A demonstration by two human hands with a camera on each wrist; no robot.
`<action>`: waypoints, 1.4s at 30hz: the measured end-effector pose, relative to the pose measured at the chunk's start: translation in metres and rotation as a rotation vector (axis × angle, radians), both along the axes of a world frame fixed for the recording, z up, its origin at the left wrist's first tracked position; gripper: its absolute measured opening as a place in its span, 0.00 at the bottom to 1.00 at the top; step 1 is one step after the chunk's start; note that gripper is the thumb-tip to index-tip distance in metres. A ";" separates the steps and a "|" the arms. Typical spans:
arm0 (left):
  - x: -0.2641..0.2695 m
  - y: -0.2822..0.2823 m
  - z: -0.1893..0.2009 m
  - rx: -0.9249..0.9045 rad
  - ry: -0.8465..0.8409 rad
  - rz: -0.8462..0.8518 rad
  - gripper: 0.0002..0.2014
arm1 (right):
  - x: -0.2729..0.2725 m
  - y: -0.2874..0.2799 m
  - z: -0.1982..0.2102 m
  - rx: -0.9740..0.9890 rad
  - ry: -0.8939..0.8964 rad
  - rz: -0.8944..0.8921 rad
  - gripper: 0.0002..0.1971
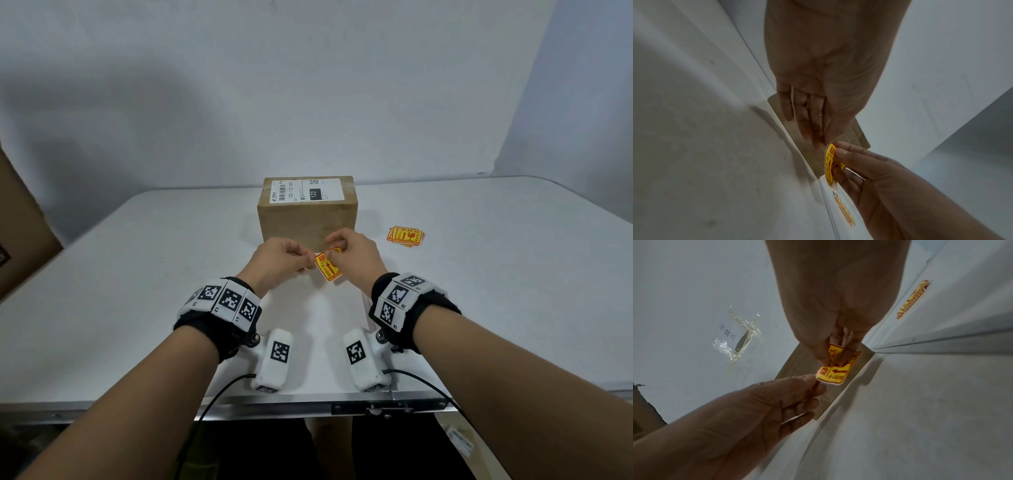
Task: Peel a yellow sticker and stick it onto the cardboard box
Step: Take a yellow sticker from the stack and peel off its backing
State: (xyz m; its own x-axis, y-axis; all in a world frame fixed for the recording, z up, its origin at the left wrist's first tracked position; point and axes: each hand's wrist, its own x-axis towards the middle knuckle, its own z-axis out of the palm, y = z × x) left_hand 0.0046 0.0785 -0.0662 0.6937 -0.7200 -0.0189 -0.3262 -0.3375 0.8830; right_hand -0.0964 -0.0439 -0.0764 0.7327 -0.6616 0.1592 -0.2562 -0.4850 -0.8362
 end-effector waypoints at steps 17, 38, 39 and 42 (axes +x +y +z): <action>-0.003 0.002 0.003 -0.008 -0.029 0.000 0.06 | -0.001 -0.001 0.002 -0.009 -0.006 -0.003 0.12; -0.005 0.006 0.001 -0.146 0.317 0.045 0.06 | 0.000 0.006 0.015 -0.210 -0.201 0.061 0.09; -0.005 0.006 0.001 -0.160 0.340 0.050 0.06 | 0.000 0.007 0.018 -0.197 -0.169 0.087 0.06; -0.008 0.003 0.004 -0.200 0.367 0.060 0.05 | 0.003 0.008 0.018 -0.145 -0.072 0.099 0.05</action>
State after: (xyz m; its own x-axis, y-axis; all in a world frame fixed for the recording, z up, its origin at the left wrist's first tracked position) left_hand -0.0032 0.0818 -0.0625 0.7079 -0.6929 -0.1370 0.0376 -0.1567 0.9869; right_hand -0.0938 -0.0362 -0.0586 0.7765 -0.5530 0.3019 -0.1435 -0.6218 -0.7699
